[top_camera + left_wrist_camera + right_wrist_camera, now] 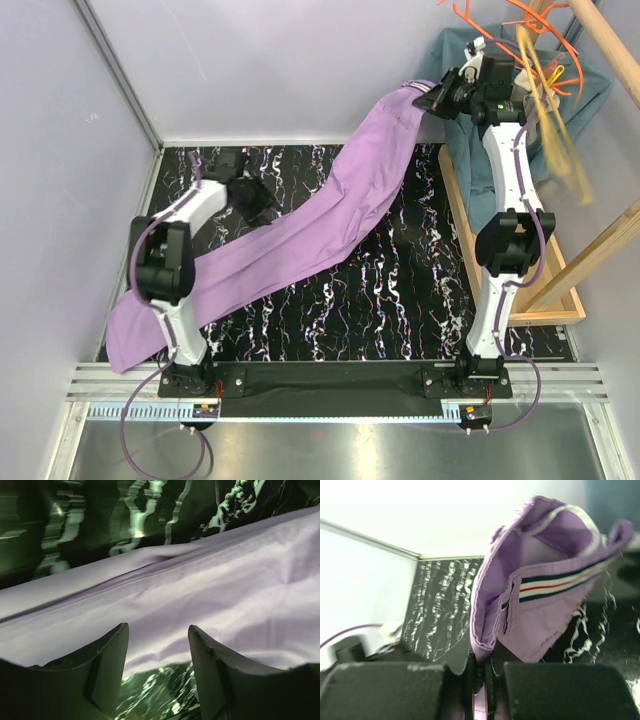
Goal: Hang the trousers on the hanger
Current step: Fold the trousers at the center of the board.
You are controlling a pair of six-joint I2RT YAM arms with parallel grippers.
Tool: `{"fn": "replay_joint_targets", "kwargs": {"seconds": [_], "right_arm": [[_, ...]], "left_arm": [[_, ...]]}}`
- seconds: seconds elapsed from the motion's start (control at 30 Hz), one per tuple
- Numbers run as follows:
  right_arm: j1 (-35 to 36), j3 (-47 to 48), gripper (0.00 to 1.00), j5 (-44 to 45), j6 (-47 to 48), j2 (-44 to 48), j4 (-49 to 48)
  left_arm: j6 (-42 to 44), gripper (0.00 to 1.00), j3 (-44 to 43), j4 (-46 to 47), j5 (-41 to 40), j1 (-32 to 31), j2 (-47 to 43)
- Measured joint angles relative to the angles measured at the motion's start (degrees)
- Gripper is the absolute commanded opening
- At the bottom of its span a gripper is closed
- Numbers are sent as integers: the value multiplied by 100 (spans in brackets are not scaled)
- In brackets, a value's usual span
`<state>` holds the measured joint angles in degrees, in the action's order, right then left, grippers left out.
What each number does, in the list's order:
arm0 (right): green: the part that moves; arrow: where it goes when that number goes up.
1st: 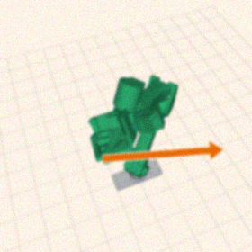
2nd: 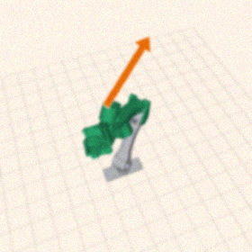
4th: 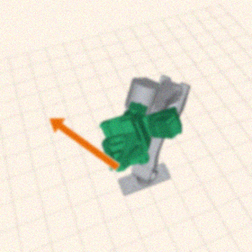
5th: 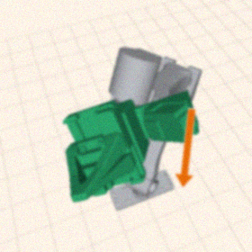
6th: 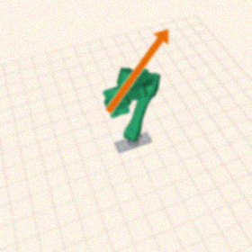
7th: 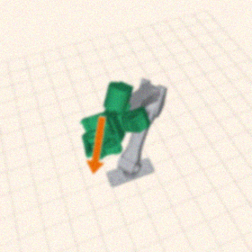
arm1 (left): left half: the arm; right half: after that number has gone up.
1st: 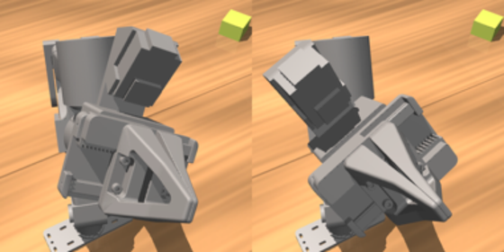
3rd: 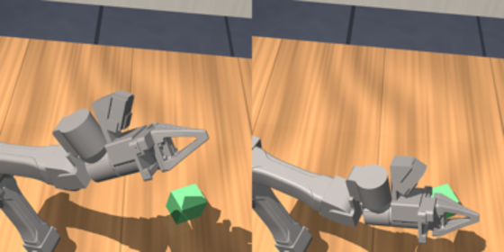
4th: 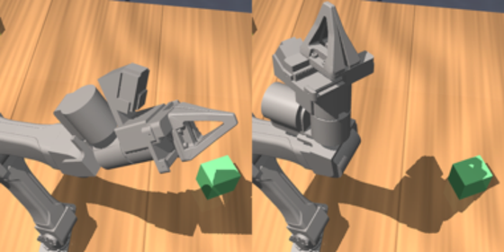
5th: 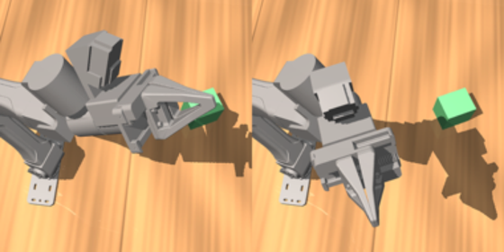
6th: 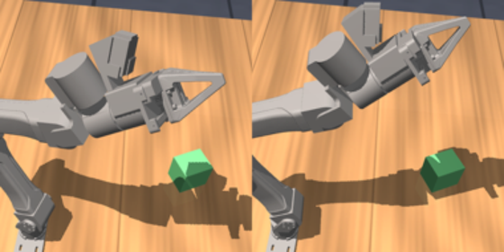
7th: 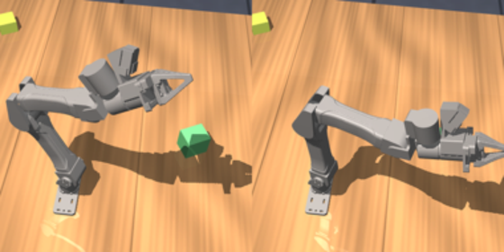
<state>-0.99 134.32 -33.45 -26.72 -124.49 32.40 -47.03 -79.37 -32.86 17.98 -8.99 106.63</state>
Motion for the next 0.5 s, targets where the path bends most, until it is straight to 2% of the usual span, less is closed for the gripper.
{"fn": "replay_joint_targets", "kwargs": {"seconds": [0.13,0.27,0.5], "right_arm": [[-11,144,2,-229,98,256,-9],[-98,144,2,-498,103,404,-55],[-389,-72,2,-699,-138,446,-280]], "left_arm": [[-514,56,-800,48,-24,-584,970],[-927,56,-2166,-140,-72,-1023,2052],[-1598,58,-4054,-293,-116,-1412,3316]]}}
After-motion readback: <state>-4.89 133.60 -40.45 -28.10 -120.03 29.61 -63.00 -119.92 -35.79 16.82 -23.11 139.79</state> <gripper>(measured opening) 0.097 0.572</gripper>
